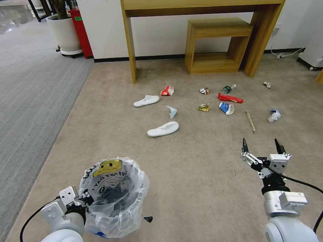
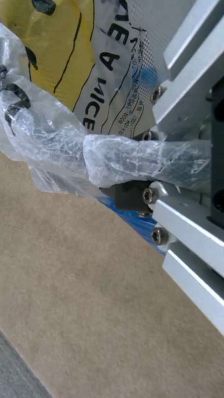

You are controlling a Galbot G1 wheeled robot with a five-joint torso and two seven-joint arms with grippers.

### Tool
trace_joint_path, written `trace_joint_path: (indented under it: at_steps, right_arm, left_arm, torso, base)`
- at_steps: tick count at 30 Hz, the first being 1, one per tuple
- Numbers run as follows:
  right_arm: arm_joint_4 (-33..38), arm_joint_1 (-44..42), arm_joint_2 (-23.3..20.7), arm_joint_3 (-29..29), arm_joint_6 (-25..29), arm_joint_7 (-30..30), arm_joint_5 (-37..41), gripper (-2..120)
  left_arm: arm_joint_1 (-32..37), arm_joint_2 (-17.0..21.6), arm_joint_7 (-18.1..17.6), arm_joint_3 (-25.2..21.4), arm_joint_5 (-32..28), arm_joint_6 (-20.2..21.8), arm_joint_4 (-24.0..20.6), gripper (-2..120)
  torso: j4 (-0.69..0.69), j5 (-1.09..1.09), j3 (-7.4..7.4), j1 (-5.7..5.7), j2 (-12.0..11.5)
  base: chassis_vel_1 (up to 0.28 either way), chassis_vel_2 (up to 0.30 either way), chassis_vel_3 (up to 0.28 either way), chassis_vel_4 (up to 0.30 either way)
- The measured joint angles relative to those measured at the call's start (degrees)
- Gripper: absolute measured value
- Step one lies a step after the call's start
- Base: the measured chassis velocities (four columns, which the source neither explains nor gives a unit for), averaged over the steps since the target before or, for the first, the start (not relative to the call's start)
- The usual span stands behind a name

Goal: Pick up the trash bin and place the garbage on the floor into it.

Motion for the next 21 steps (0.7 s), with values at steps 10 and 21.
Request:
trace_joint_path:
  at_steps: [10, 21]
  right_arm:
    - [-0.04, 0.05, -0.05, -0.07, -0.01, -0.17, 0.07, 100]
    - [-0.20, 0.27, -0.06, -0.12, -0.37, -0.41, 0.13, 100]
  left_arm:
    - [-0.11, 0.07, 0.03, -0.25, -0.01, -0.04, 0.03, 1]
    - [-0.17, 0.18, 0.03, -0.51, -0.15, -0.12, 0.15, 1]
  torso:
    - [0.00, 0.01, 0.00, 0.00, 0.00]
    - [0.00, 0.00, 0.00, 0.00, 0.00]
  base:
    - [-0.115, 0.110, 0.103, -0.095]
    - [-0.104, 0.109, 0.099, -0.115]
